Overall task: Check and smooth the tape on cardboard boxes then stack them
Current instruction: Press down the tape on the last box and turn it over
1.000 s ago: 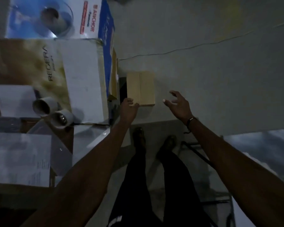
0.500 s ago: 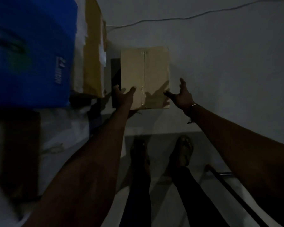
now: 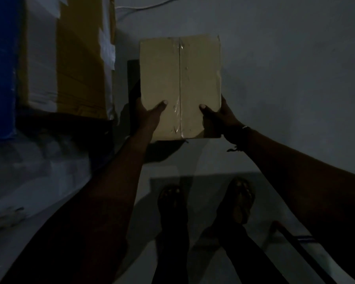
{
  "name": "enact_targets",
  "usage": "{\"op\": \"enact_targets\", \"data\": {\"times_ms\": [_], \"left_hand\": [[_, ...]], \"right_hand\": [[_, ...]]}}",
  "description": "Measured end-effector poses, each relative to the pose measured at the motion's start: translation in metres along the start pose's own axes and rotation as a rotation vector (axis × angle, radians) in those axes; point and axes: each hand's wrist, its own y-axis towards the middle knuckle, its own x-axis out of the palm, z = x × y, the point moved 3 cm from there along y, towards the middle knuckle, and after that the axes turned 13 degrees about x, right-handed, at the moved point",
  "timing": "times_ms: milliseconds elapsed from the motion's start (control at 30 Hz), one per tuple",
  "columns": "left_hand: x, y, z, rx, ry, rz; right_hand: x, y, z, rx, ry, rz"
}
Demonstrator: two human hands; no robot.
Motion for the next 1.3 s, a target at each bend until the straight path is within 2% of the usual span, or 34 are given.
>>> {"op": "enact_targets", "data": {"times_ms": [133,267,600,900,1133,1300], "left_hand": [[-0.003,-0.026,0.024,0.011,-0.012,-0.011],[-0.018,-0.072,0.078,0.023,-0.05,-0.039],[-0.109,-0.246,0.283,0.067,-0.042,-0.13],[-0.221,-0.418,0.431,0.287,0.048,-0.246],[-0.29,-0.518,0.504,0.576,0.235,-0.311],[-0.296,-0.587,0.524,0.722,0.252,-0.409]], "right_hand": [[-0.012,-0.035,-0.005,-0.017,0.043,-0.005],[-0.027,-0.103,-0.028,-0.008,0.067,0.03],[-0.06,-0.373,-0.135,-0.057,0.104,0.325],[-0.048,-0.635,-0.191,-0.156,0.175,0.522],[-0.029,-0.782,-0.196,-0.242,0.243,0.651],[-0.033,-0.866,-0.166,-0.299,0.308,0.76]]}}
